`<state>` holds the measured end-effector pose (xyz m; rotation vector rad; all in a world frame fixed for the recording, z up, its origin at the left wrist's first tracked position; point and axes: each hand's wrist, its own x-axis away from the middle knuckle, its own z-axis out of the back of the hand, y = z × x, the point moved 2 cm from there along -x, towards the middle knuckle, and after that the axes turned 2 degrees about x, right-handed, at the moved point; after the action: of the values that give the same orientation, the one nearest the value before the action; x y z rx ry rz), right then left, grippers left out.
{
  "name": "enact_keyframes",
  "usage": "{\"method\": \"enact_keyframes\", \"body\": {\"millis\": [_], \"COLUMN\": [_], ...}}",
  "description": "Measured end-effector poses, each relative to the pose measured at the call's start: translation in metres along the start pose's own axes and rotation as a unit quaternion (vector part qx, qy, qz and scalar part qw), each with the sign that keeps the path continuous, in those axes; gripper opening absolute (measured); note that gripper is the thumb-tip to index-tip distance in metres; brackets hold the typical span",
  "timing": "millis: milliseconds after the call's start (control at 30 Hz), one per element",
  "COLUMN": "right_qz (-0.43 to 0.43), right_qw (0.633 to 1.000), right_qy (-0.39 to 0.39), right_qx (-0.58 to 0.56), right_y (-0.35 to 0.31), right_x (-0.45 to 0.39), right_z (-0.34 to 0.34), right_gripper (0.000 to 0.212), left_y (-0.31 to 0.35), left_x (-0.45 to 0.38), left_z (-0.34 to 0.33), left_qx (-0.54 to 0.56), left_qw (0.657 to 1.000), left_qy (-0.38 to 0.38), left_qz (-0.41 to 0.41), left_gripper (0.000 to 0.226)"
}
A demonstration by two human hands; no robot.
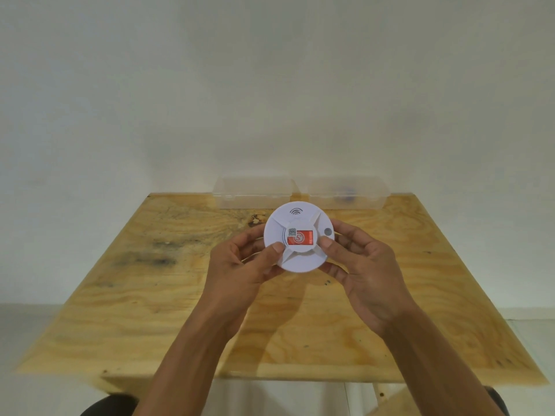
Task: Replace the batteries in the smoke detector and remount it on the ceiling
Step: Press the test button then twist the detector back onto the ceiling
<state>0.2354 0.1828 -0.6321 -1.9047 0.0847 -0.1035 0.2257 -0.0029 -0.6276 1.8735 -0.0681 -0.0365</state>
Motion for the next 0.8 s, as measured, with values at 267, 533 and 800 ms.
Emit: {"method": "enact_keyframes", "body": {"millis": [267,533,800], "right_qz": [-0.038,-0.04,-0.044], "right_qw": [0.999,0.999,0.998], "right_qy": [-0.026,-0.007,0.019], "right_qx": [-0.03,0.005,0.029], "right_y": [-0.002,0.001,0.021], "right_x": [0.004,-0.013,-0.051], "right_z": [-0.005,-0.004,-0.007], "right_gripper": [0.037,0.03,0.026], "left_y": [0.007,0.002,-0.007], "left_x": [0.002,-0.021,-0.064], "left_z": [0.003,0.005,0.019], "left_qx": [0.005,-0.037,-0.118], "left_qw": [1.0,0.999,0.993], "left_qy": [0.012,0.007,0.005], "left_qz": [-0.002,0.006,0.021], "left_gripper": [0.032,0.029,0.025]}}
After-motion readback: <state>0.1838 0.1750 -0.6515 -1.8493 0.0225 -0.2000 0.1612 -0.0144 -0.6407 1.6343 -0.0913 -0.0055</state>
